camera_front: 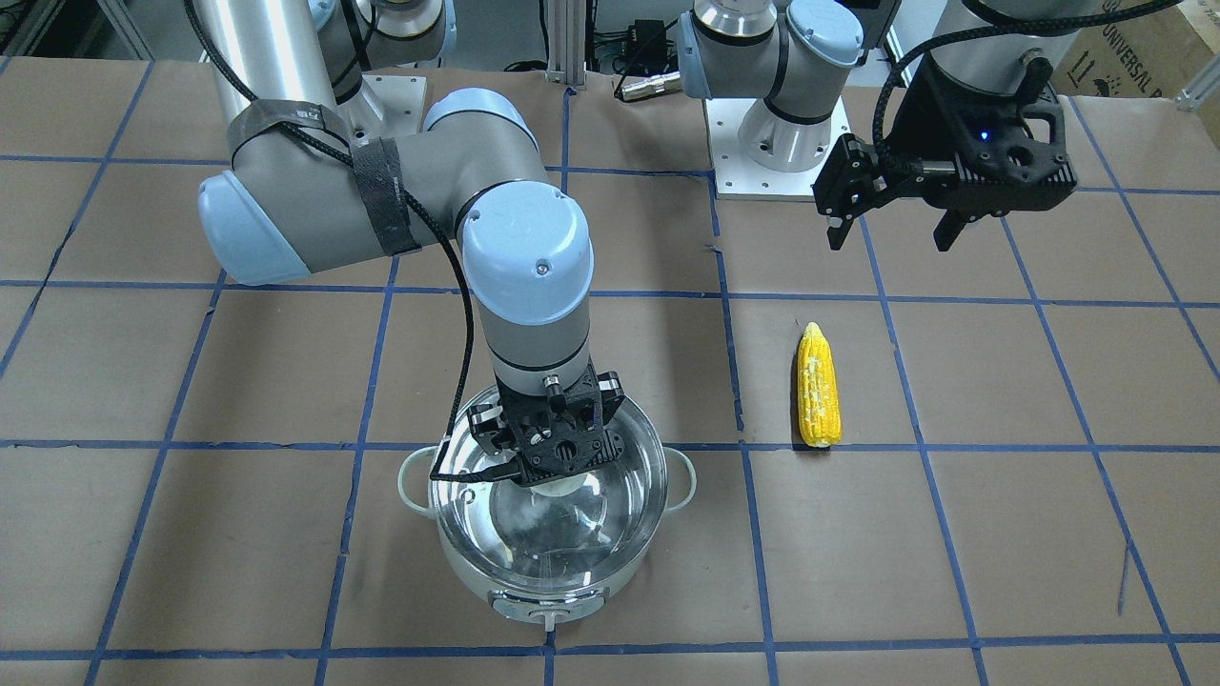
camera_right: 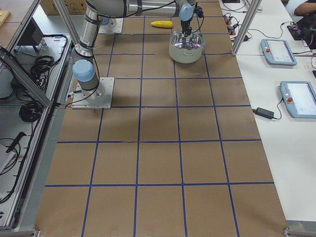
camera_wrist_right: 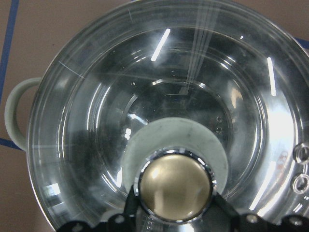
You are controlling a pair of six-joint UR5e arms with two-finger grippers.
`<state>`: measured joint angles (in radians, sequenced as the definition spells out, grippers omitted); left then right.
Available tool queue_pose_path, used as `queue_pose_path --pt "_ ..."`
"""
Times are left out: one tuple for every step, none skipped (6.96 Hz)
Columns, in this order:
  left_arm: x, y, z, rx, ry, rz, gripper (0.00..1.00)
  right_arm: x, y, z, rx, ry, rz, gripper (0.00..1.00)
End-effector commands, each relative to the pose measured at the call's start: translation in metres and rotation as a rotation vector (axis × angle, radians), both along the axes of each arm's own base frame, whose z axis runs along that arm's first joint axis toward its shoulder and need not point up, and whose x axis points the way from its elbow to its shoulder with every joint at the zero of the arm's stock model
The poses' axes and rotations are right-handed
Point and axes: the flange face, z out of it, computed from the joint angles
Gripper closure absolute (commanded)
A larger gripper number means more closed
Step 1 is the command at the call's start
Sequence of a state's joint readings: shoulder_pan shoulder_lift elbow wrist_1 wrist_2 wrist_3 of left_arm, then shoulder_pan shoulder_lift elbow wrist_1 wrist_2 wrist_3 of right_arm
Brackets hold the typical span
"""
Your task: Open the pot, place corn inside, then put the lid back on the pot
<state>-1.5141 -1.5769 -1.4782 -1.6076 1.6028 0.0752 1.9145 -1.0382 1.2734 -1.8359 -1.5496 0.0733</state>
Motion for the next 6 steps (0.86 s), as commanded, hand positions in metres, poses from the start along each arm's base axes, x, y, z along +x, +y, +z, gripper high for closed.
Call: queue_pose_path --pt "0.000 0.001 0.000 -0.001 0.001 0.000 0.00 -0.006 -0.005 0.009 -0.013 -0.014 0.007 0.12" --pt "0.000 0.001 0.000 -0.001 0.001 0.000 0.00 -0.008 -0.006 0.016 -0.019 -0.019 0.015 0.03" --pt "0.000 0.001 0.000 -0.001 0.000 0.000 0.00 -0.008 -0.010 0.021 -0.026 -0.019 0.015 0.01" --pt "0.000 0.001 0.001 -0.002 0.000 0.000 0.00 -0.008 -0.012 0.021 -0.030 -0.016 0.015 0.01" --pt "0.000 0.000 0.001 -0.003 0.001 0.000 0.00 -0.007 -0.016 0.016 -0.026 -0.008 0.015 0.01" --pt "0.000 0.000 0.001 -0.003 0.001 0.000 0.00 -0.006 -0.019 0.011 -0.028 -0.007 0.015 0.02"
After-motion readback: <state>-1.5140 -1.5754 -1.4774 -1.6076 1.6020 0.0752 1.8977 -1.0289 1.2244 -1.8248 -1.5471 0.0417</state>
